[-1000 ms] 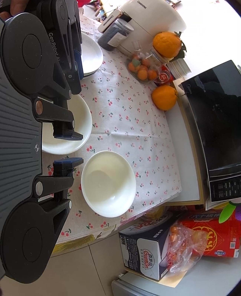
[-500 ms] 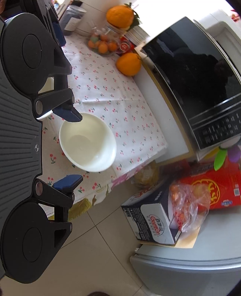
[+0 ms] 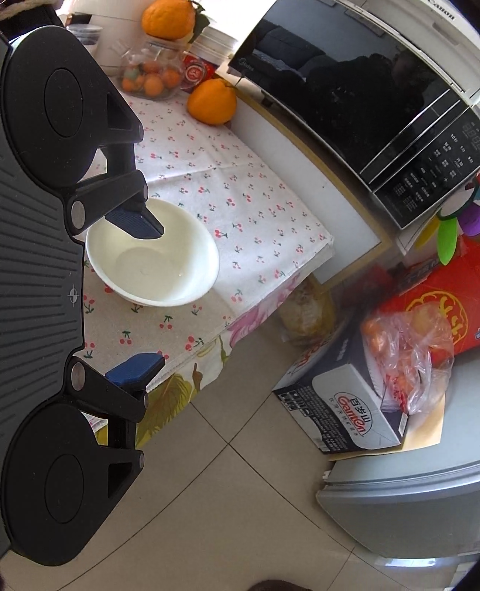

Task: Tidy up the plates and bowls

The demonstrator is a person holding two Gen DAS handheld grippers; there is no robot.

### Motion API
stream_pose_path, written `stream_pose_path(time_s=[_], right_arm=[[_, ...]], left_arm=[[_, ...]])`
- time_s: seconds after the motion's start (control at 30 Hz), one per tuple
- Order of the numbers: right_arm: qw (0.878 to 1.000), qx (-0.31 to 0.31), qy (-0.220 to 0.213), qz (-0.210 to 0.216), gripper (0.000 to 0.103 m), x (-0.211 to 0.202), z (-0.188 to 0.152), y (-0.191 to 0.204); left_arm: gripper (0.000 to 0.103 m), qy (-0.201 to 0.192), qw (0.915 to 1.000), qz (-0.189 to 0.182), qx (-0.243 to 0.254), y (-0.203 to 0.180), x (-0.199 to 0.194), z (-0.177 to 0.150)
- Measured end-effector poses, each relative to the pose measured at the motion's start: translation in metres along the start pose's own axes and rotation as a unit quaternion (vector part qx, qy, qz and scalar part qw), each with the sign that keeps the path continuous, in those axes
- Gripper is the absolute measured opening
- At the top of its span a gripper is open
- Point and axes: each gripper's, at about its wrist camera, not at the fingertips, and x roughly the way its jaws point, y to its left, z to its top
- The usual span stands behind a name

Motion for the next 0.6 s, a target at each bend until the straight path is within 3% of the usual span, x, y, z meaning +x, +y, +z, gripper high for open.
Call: stream_pose_path(time_s=[0.23,0.6], right_arm=[[1.000,0.008,0.019,-0.003,0.068,0.013,0.003,-0.003],[0.998,-0.004,0.055,-0.034,0.045,0.039,0.005,0.002]], left_arm=[[0.077,0.026,0.9996,-0.004,-0.005,-0.004,0.022,0.002],[0.068,0.046,0.9988,-0.007,-0.017,-0.010,0.038,0.008]])
